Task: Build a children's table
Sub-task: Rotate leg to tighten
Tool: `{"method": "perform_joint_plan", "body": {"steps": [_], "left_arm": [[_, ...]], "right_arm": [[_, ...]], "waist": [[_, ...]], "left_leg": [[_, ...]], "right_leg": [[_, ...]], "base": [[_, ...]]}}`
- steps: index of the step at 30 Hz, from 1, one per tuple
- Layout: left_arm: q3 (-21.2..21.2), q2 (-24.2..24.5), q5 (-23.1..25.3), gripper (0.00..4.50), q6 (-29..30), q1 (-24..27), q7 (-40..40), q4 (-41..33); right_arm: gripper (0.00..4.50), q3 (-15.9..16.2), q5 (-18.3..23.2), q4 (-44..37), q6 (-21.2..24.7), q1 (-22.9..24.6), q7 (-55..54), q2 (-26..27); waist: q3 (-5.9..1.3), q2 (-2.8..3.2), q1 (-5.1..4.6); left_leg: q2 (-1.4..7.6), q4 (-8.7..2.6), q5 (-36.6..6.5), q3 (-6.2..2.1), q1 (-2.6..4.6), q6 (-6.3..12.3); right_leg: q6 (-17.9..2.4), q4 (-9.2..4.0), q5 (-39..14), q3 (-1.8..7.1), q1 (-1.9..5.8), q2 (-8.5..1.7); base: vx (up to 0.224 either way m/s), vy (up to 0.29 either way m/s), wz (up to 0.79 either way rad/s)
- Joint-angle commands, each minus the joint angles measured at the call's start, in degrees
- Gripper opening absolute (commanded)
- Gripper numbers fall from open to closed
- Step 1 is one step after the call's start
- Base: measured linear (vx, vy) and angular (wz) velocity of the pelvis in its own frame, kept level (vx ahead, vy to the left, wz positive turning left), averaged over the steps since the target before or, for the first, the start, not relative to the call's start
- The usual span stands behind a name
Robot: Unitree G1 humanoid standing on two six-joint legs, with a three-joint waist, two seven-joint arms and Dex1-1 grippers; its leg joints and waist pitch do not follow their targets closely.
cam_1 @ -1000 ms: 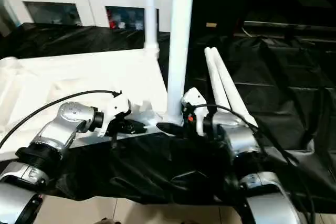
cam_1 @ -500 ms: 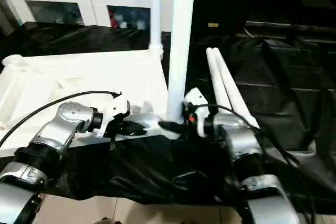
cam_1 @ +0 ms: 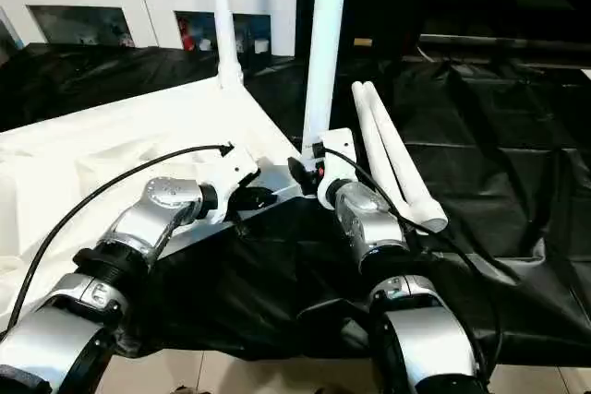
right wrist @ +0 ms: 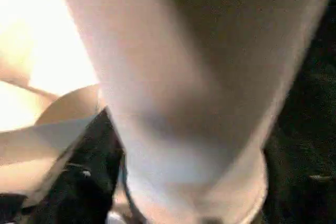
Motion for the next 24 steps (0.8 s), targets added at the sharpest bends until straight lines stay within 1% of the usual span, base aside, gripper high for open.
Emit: {"method": "perform_joint_plan", "body": {"steps": [1,2,4,5,6,8,9,10,11,12,13,14,16,17,18,19,20,21,22,24], "left_arm": [[-0.5,-1.9,-2.2,0.00,-3.0,-0.3,-2.5,-3.1],[-0.6,-1.3,-2.2,0.00,-3.4,0.0,-3.3,-3.2],[-0.8,0.3,-2.5,0.00,-3.8,0.7,-5.6,-3.7],[-0.9,1.0,-2.6,0.00,-4.1,0.9,-6.4,-3.9],[-1.1,1.8,-2.7,0.00,-4.4,1.2,-7.7,-4.2],[-1.1,2.9,-2.8,0.00,-4.8,1.5,-9.1,-4.3],[-1.1,2.9,-2.8,0.00,-4.8,1.5,-9.1,-4.3],[-1.1,3.6,-2.9,0.00,-5.3,1.6,-10.1,-4.3],[-1.1,4.2,-3.1,0.00,-5.7,1.8,-11.1,-4.4],[-1.1,4.9,-3.3,0.00,-6.2,2.0,-12.4,-4.6],[-1.1,5.3,-3.5,0.00,-6.5,2.1,-13.1,-4.7],[-1.1,5.9,-3.7,0.00,-6.9,2.3,-14.3,-4.9],[-1.2,7.2,-3.9,0.00,-7.4,2.4,-16.6,-5.0],[-1.4,7.8,-3.7,0.00,-7.7,2.3,-17.4,-4.8],[-1.4,8.0,-3.6,0.00,-7.8,2.2,-17.6,-4.7],[-1.5,8.3,-3.6,0.00,-8.1,2.2,-18.0,-4.5],[-1.4,8.4,-3.7,0.00,-8.0,2.1,-18.3,-4.5],[-1.3,8.5,-3.8,0.00,-8.0,2.0,-18.5,-4.4],[-1.2,8.5,-3.9,0.00,-7.9,2.0,-18.7,-4.4],[-1.2,8.7,-3.9,0.00,-8.0,2.1,-19.3,-4.5]], "right_arm": [[3.66,2.9,-1.1,1.5,0.8,-0.1,4.3,2.1],[3.90,3.6,-1.3,1.0,0.6,0.1,5.9,1.6],[3.90,5.4,-1.4,-1.1,0.3,1.3,11.9,0.1],[3.90,6.1,-1.4,-1.9,0.1,1.8,14.5,-0.5],[3.90,7.0,-1.2,-3.5,-0.1,2.7,18.3,-1.5],[3.90,7.7,-0.5,-5.6,0.2,3.8,22.8,-2.6],[3.90,7.7,-0.5,-5.6,0.2,3.8,22.8,-2.6],[3.90,8.3,0.1,-7.1,0.5,4.6,26.3,-3.7],[3.90,8.9,0.4,-8.3,0.8,5.3,28.7,-4.6],[3.90,9.6,0.6,-9.9,0.9,6.3,31.9,-5.9],[3.90,9.9,0.6,-10.7,0.9,6.8,33.5,-6.5],[3.90,10.5,0.4,-11.6,0.4,7.4,35.3,-7.4],[3.90,11.9,1.0,-14.5,2.1,9.3,40.9,-10.0],[3.90,12.3,1.3,-15.6,3.4,9.9,42.8,-11.0],[3.90,12.3,1.4,-15.8,3.6,10.0,43.1,-11.1],[3.75,12.2,1.4,-16.3,4.3,10.3,43.9,-11.4],[3.64,12.2,1.3,-16.6,4.4,10.5,44.3,-11.5],[3.57,12.1,1.4,-17.1,4.8,10.7,44.6,-11.6],[3.57,12.0,1.5,-17.4,5.1,10.8,44.6,-11.6],[3.46,11.5,2.2,-18.2,6.1,11.2,44.3,-11.5]], "waist": [[-3.98,0.07,-0.09],[-4.02,0.01,-0.10],[-3.99,-0.09,-0.14],[-4.00,-0.12,-0.16],[-4.05,-0.10,-0.09],[-3.98,-0.12,0.18],[-4.02,-0.11,0.21],[-3.95,-0.03,0.22],[-3.94,-0.07,0.39],[-3.96,-0.34,0.40],[-3.96,-0.26,0.62],[-3.94,-0.25,0.65],[-3.88,-0.29,0.80],[-3.77,-0.05,1.09],[-3.84,-0.14,1.13],[-3.85,0.13,1.23],[-3.81,-0.05,1.22],[-3.85,-0.06,1.26],[-3.85,0.17,1.34],[-3.94,0.00,1.44]], "left_leg": [[1.09,-3.42,-13.2,-0.36,0.45,2.98],[1.15,-3.42,-13.6,-0.35,0.52,2.95],[1.08,-3.41,-13.8,-0.34,0.43,3.17],[1.16,-3.38,-13.6,-0.38,0.22,3.75],[1.22,-3.34,-13.3,-0.36,0.37,3.86],[1.29,-3.32,-12.9,-0.23,0.25,4.42],[1.35,-3.33,-12.8,-0.23,0.32,4.38],[1.43,-3.37,-12.9,-0.23,0.43,4.18],[1.40,-3.34,-13.3,-0.20,0.52,4.11],[1.44,-3.30,-13.2,-0.15,0.43,4.20],[1.48,-3.32,-13.3,-0.18,0.45,4.31],[1.54,-3.29,-13.3,-0.12,0.46,4.31],[1.52,-3.31,-13.8,-0.08,0.55,4.33],[1.56,-3.39,-14.0,-0.11,0.58,4.43],[1.60,-3.36,-14.1,-0.09,0.60,4.34],[1.58,-3.43,-14.0,-0.17,0.56,3.91],[1.57,-3.47,-14.2,-0.15,0.60,3.54],[1.59,-3.47,-14.3,-0.17,0.63,3.39],[1.57,-3.48,-14.3,-0.19,0.67,3.21],[1.59,-3.49,-14.0,-0.20,0.70,2.89]], "right_leg": [[-13.8,-3.90,-12.3,2.19,2.98,-2.64],[-13.8,-3.92,-12.5,2.21,2.97,-2.65],[-13.9,-3.91,-12.4,2.17,3.07,-2.55],[-13.8,-3.82,-11.9,2.19,3.25,-2.64],[-14.0,-3.79,-11.5,2.19,3.19,-2.64],[-14.3,-3.61,-10.6,2.19,3.28,-2.50],[-14.3,-3.59,-10.6,2.17,3.22,-2.50],[-14.6,-3.64,-11.0,2.17,3.09,-2.50],[-14.6,-3.72,-11.4,2.13,3.16,-2.45],[-14.6,-3.66,-11.3,2.16,3.17,-2.45],[-14.5,-3.63,-11.7,2.14,3.20,-2.50],[-14.5,-3.63,-11.7,2.22,3.08,-2.55],[-14.2,-3.77,-12.7,2.19,3.00,-2.48],[-14.0,-3.87,-13.3,2.24,2.98,-2.45],[-14.0,-3.83,-13.3,2.27,2.94,-2.50],[-14.1,-3.74,-13.5,2.26,2.94,-2.57],[-13.9,-3.84,-13.7,2.27,2.89,-2.52],[-14.0,-3.81,-13.8,2.27,2.87,-2.56],[-14.0,-3.81,-13.8,2.28,2.85,-2.56],[-14.2,-3.74,-13.0,2.30,2.86,-2.58]], "base": [[0.000,0.000,0.00],[0.000,0.000,0.00],[0.000,0.000,0.00],[0.000,0.000,0.00],[0.000,0.000,0.00],[0.000,0.000,0.00],[0.000,0.000,0.00],[0.000,0.000,0.00],[0.000,0.000,0.00],[0.000,0.000,0.00],[0.000,0.000,0.00],[0.000,0.000,0.00],[0.000,0.000,0.00],[0.000,0.000,0.00],[0.000,0.000,0.00],[0.000,0.000,0.00],[0.000,0.000,0.00],[0.000,0.000,0.00],[0.000,0.000,0.00],[0.000,0.000,0.00]]}}
